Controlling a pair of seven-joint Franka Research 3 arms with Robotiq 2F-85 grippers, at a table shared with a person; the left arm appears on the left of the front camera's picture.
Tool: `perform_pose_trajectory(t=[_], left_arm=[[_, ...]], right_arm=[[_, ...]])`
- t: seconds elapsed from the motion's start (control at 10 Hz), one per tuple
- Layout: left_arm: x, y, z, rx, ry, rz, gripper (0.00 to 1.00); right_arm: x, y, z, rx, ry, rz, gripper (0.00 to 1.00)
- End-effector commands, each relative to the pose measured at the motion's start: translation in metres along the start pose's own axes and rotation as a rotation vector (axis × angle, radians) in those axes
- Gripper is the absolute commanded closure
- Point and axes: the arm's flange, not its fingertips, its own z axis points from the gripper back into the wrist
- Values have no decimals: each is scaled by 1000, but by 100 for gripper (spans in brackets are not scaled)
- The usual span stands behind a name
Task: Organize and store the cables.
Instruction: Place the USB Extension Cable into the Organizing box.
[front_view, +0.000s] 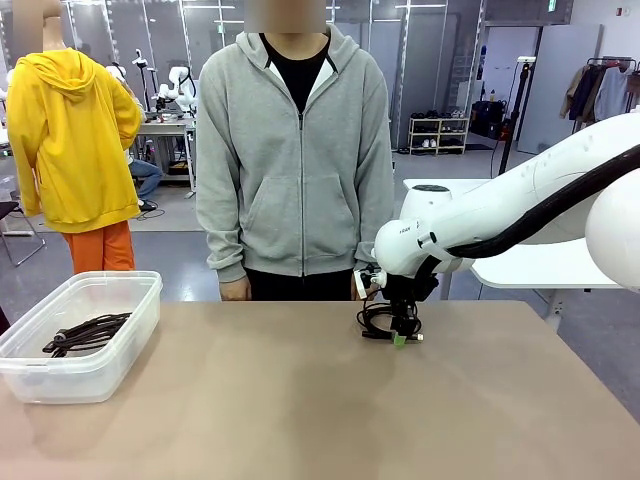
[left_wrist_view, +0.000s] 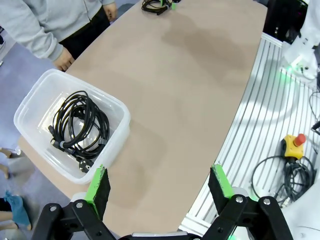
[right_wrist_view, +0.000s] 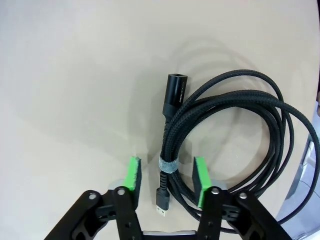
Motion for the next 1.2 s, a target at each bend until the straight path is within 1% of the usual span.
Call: perform_pose_trajectory(t=[0.0,0.1,0.2,0.5,0.6,0.7,0.9,1.1], left_arm=[[-1,-3,-2,-15,-7,-18,0],[-1,-3,-2,-15,-7,-18,0],[-1,-3,-2,-15,-7,-18,0],[-1,-3,-2,-15,-7,-18,0],[-1,-3,-2,-15,-7,-18,0],[-1,-3,-2,-15,-7,-18,0],[-1,-3,-2,-15,-7,-18,0],[-1,-3,-2,-15,-7,-18,0]], right_arm=[[3,-1,3,3,17,-27,87],[4,0,3,8,24,-31,96],[6,1,4,-4,43,-50,100],[7,4,15,-10,31,-45,100],[5,4,27,-8,24,-51,100],[3,8,56,8,-13,-33,100],[8,24,103,-5,25,-11,100],[9,35,122,4,9,-25,100]])
